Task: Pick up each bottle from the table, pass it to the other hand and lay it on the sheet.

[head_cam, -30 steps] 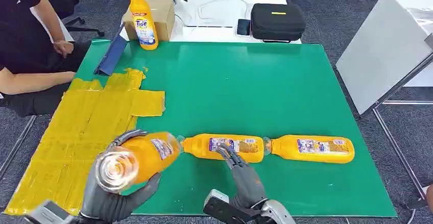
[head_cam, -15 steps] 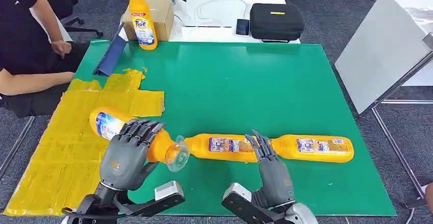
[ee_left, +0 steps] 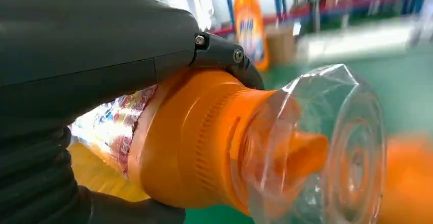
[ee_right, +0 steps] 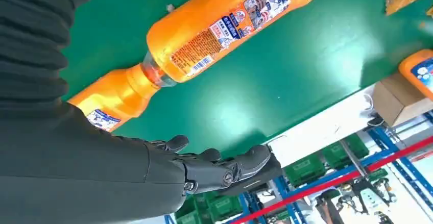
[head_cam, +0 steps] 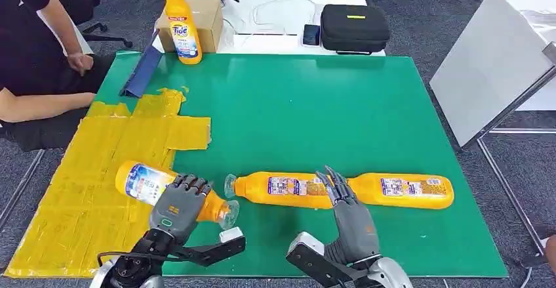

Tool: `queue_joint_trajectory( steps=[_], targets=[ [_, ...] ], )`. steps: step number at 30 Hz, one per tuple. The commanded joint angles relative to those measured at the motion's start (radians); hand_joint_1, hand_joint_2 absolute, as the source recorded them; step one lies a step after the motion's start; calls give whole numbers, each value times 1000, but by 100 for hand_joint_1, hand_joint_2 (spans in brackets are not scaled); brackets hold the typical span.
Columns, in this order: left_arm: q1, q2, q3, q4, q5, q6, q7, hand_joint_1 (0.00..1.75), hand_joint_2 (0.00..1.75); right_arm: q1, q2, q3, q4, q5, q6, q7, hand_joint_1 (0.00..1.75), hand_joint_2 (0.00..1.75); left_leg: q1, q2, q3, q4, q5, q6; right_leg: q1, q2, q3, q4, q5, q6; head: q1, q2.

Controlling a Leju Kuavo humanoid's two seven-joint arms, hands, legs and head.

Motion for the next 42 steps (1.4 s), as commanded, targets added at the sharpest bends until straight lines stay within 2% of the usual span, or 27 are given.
queue_joint_trajectory(
  steps=[1,4,5,8,15,16,17,18,24,26,27,29,35,37,38,42],
  targets=[
    [-53,58,16,281,-27,-88,93,175,175,-39,11,-46,75,0,25,-10,0,175,-2,-2,6,-5,2,-3,-2,-1,5,-3,1,-1,1,0],
    [-48,64,26,299,-27,-104,111,175,175,-31,9,-51,77,0,26,-11,0,175,-1,1,3,-3,1,-3,-1,3,4,-1,1,-1,0,0],
    [-48,64,26,299,-27,-104,111,175,175,-31,9,-51,77,0,26,-11,0,175,-1,-1,3,-2,0,-2,-1,0,12,-2,0,-1,0,0],
    [-48,64,26,299,-27,-104,111,175,175,-31,9,-51,77,0,26,-11,0,175,-1,-3,4,-2,1,-2,-1,-1,14,-1,0,-1,0,0],
    [-55,84,7,321,-24,-146,107,175,175,-37,8,-61,93,6,36,-9,0,175,-1,-1,5,-2,2,-2,-1,1,4,0,2,0,0,0],
    [-61,92,0,338,6,-167,77,145,175,-43,7,-65,103,9,44,-7,0,175,-1,-1,4,-3,3,-3,-1,2,3,0,2,-1,0,0],
    [-59,82,16,348,58,-165,58,0,0,-51,6,-73,121,18,54,2,0,175,-1,-1,6,-3,2,-2,-1,1,5,-1,2,0,0,0],
    [-62,103,-13,340,53,-130,43,0,0,-61,6,-82,138,29,67,17,0,175,-1,-1,6,-3,3,-2,-1,2,5,-1,2,0,0,0],
    [-17,84,-22,160,261,-81,-19,0,0,-119,39,-184,241,46,116,38,0,175,-1,0,9,-2,2,-2,0,3,9,-1,2,0,0,0],
    [23,70,-4,75,399,-109,-12,0,0,-120,82,-232,243,65,126,62,0,175,0,0,8,-1,1,-1,0,3,9,0,1,0,0,0],
    [39,91,-23,45,411,-108,-7,0,0,-116,102,-241,230,68,138,66,0,175,-1,1,6,0,1,-2,-1,4,7,1,2,0,0,0],
    [62,113,-36,28,479,-90,0,0,0,-121,107,-240,227,89,157,72,0,175,-1,1,5,0,1,-2,-1,3,5,2,1,0,1,0],
    [71,113,-30,14,522,-56,-4,0,0,-126,111,-237,230,96,165,70,0,175,-2,-1,4,-1,1,-2,-2,2,6,1,1,0,0,0],
    [77,96,-14,-6,588,-37,-18,0,0,-130,110,-224,228,103,172,66,0,175,-2,-2,4,-1,2,-2,-2,1,7,1,1,0,0,0],
    [83,71,9,-30,658,-32,-30,0,0,-150,58,-196,253,97,187,42,0,175,-2,-1,4,0,2,-2,-2,1,5,1,1,0,0,0],
    [128,-20,126,-151,1003,-47,-65,0,0,-190,28,-147,299,106,185,9,0,175,-2,2,2,1,1,-1,-2,4,3,1,2,1,0,0]
  ],
)
